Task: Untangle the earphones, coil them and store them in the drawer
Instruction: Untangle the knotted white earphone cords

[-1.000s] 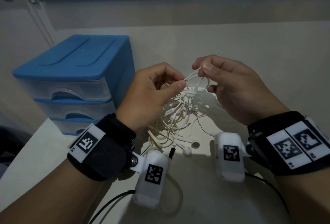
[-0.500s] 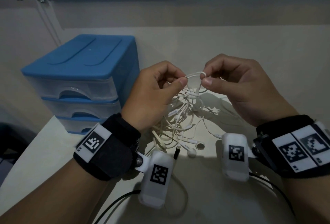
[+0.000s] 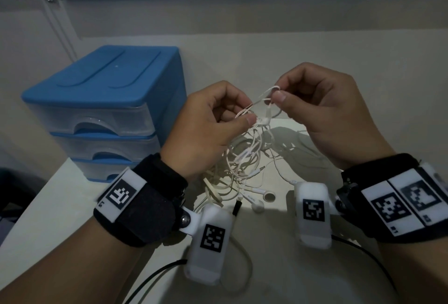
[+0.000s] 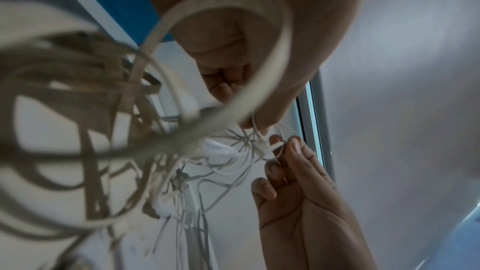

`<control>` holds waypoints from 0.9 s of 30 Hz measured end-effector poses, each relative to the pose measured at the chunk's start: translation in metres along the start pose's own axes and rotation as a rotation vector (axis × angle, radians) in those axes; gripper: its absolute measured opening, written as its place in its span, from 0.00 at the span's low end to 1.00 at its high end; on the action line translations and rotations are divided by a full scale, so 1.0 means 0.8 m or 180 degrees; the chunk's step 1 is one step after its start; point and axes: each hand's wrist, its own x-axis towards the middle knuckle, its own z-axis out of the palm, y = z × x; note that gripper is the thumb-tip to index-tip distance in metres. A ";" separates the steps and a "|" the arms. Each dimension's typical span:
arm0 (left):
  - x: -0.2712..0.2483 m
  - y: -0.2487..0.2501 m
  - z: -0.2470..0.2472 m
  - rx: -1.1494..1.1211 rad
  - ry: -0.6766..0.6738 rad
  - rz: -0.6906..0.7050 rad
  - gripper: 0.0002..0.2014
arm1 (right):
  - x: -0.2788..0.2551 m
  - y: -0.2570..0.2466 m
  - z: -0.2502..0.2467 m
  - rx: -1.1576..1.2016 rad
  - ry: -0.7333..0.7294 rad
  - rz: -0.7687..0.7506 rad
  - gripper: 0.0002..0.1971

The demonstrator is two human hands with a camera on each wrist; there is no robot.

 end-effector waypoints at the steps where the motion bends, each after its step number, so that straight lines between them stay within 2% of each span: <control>1: -0.001 0.000 0.000 0.0015 -0.0013 -0.0004 0.07 | 0.001 0.001 0.000 -0.0071 0.0092 -0.0036 0.02; 6: -0.001 0.000 0.002 0.0091 -0.0065 -0.0148 0.07 | 0.001 -0.001 -0.003 -0.0427 0.0328 -0.0173 0.02; 10: -0.002 0.003 0.002 0.0093 -0.0089 -0.0218 0.05 | -0.001 -0.003 0.000 -0.0016 0.0037 -0.0235 0.03; 15: -0.002 0.004 0.001 0.0011 0.0066 -0.0174 0.03 | -0.002 -0.005 -0.002 0.0134 -0.0388 0.0071 0.04; 19: 0.000 0.003 0.001 -0.0064 0.0228 -0.0172 0.03 | 0.000 -0.004 -0.004 -0.0037 -0.0466 0.0443 0.03; 25: -0.001 0.000 0.001 0.0078 0.0152 -0.0175 0.04 | 0.000 -0.015 -0.009 0.1348 -0.0188 0.0583 0.08; 27: -0.002 0.000 0.000 0.0063 0.0111 -0.0186 0.05 | 0.001 -0.014 -0.012 0.1482 -0.0177 0.0585 0.10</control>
